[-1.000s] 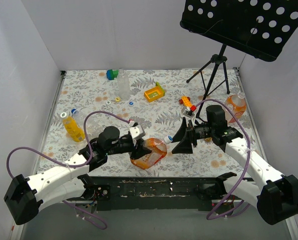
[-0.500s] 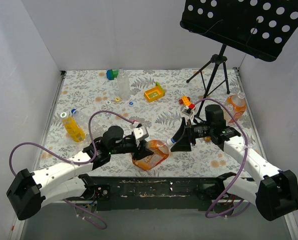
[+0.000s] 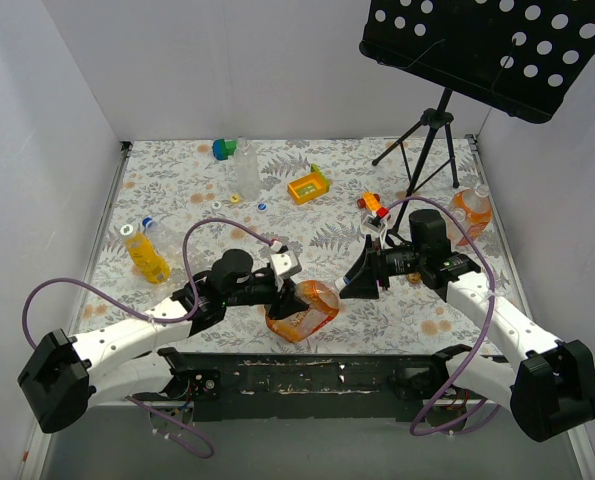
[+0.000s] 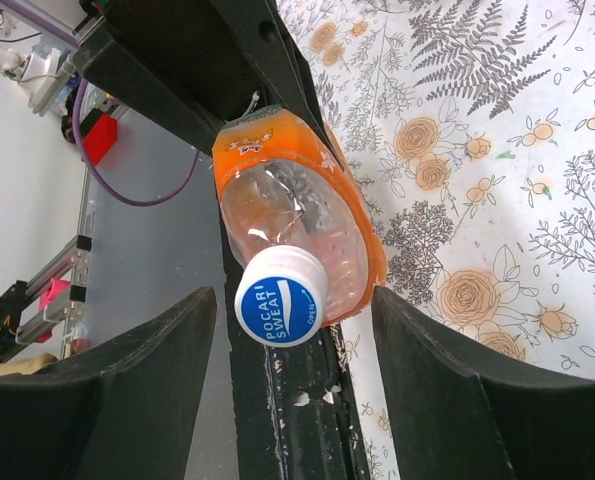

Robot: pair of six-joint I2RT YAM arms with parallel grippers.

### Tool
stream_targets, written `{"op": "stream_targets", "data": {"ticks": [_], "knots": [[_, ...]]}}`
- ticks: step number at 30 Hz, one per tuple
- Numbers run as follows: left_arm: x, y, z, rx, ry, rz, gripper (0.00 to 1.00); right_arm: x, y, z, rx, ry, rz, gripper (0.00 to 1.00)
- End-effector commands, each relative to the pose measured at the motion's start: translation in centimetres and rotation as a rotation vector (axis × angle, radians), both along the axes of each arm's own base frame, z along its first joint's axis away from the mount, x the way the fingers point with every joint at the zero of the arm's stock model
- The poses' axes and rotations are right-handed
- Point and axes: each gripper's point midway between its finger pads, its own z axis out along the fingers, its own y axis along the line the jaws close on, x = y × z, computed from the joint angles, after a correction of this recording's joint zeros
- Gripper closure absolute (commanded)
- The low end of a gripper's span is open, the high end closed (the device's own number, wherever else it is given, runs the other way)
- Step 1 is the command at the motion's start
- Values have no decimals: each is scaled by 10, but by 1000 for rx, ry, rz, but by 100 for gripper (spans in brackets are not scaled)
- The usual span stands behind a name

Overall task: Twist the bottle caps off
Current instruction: Unscrew the bottle cap from the plastic bottle.

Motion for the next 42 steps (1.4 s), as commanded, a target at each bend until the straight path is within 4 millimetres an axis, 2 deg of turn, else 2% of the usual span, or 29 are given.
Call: {"op": "stream_targets", "data": {"ticks": [1, 7, 18, 20, 24, 29, 34, 42], "knots": [[0, -8, 20, -35, -14, -22, 100, 9, 2, 17, 14, -74, -11, 31], [-1, -8, 17, -23, 7, -22, 100, 8, 1, 19, 16, -90, -12, 42], [-3, -9, 13, -8, 33, -35, 100, 14, 0, 15, -5, -137, -29, 43], [-4, -9, 12, -5, 38, -35, 100, 14, 0, 16, -5, -150, -22, 50], [-5, -9, 14, -9, 44, -39, 100, 14, -1, 14, -12, -181, -10, 74], [-7, -9, 15, -14, 53, -42, 100, 2, -3, 13, 19, -300, 95, 90], [-10, -10, 20, -27, 57, -57, 100, -10, -6, 15, 50, -420, 206, 97], [-18, -6, 19, -18, 83, -73, 100, -19, -9, 8, 21, -575, 319, 98]]}}
